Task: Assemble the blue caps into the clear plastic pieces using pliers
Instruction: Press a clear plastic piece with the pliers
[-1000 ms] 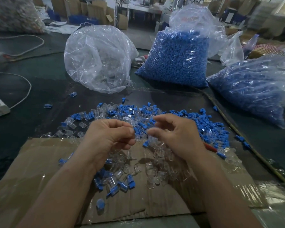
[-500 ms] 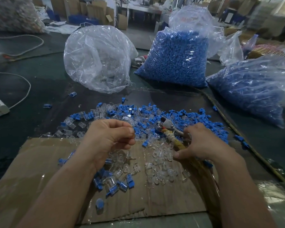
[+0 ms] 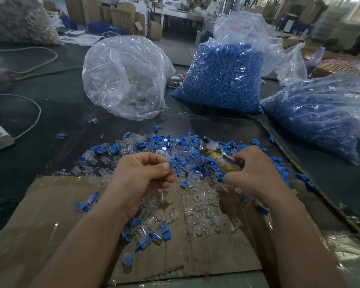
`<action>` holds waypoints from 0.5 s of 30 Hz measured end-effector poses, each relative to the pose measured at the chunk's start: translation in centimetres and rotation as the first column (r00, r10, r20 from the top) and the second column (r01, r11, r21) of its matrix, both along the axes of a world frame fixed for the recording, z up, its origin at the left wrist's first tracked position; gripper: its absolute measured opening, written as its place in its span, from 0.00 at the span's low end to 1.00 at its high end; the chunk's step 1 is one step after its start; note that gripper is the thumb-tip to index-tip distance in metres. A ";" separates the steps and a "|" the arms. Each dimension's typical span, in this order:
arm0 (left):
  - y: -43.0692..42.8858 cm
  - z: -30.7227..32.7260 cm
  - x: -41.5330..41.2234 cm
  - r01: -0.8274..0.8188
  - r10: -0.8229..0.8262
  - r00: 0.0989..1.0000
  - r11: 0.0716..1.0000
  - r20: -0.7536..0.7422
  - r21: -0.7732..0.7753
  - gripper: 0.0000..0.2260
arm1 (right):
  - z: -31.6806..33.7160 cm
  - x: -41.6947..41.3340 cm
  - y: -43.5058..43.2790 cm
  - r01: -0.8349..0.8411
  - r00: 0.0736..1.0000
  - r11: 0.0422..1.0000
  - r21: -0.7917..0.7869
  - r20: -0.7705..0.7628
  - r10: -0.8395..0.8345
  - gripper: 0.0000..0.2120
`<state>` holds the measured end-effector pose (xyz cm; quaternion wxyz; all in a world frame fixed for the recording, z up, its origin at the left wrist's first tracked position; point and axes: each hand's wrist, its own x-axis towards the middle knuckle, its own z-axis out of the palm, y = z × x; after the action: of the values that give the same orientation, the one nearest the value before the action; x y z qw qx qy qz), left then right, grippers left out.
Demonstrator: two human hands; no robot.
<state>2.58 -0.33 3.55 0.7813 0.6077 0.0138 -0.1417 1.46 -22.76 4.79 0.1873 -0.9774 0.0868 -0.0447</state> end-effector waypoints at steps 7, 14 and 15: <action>-0.7 -0.3 -0.3 -0.069 0.077 0.992 0.995 0.097 -0.078 0.03 | 0.3 -0.3 1.7 -0.119 0.951 0.993 0.013 0.287 0.110 0.14; -1.3 -0.4 -0.6 -0.186 0.207 0.958 0.976 0.199 -0.118 0.05 | 0.0 -0.7 3.4 -0.170 0.948 0.980 -0.106 0.253 0.192 0.15; -1.4 -0.4 -0.6 -0.201 0.224 0.951 0.972 0.211 -0.125 0.06 | -0.1 -0.7 3.5 -0.180 0.951 0.979 -0.098 0.237 0.198 0.14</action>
<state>2.02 -1.72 3.15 0.8187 0.5739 -0.0162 0.0122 0.75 -19.24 4.69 0.1632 -0.9745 -0.0327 -0.1502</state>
